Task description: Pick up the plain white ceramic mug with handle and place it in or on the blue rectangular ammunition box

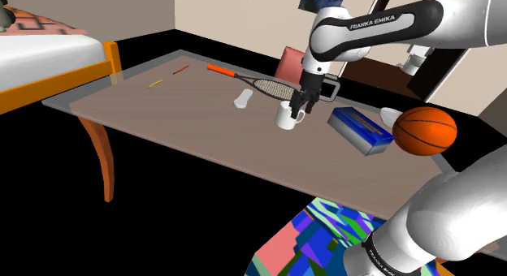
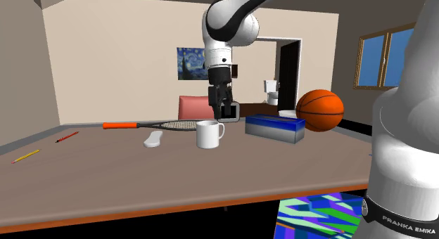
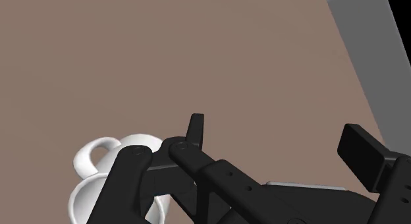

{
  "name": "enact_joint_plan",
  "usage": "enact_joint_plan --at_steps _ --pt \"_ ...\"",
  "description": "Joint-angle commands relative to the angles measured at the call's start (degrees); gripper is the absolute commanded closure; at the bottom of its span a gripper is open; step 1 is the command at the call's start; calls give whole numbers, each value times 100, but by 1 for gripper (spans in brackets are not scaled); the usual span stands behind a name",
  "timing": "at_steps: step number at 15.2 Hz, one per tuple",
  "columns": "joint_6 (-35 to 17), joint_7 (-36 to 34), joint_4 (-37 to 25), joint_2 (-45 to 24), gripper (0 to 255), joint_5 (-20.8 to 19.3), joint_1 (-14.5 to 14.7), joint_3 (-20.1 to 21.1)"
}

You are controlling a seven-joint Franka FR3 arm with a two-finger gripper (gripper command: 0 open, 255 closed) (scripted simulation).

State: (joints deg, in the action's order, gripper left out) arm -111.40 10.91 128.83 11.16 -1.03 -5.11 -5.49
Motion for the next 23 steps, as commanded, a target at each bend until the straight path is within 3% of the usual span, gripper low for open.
enact_joint_plan --at_steps 1,11,18,23 --pt "-158 116 -320 -416 0 -12 -40 -67" --pt "-664 650 -2019 -2348 0 115 -287 -279" --pt "-1156 673 -1733 -2556 0 148 -302 -273" --pt "-1196 675 -1712 -2575 0 152 -303 -273"
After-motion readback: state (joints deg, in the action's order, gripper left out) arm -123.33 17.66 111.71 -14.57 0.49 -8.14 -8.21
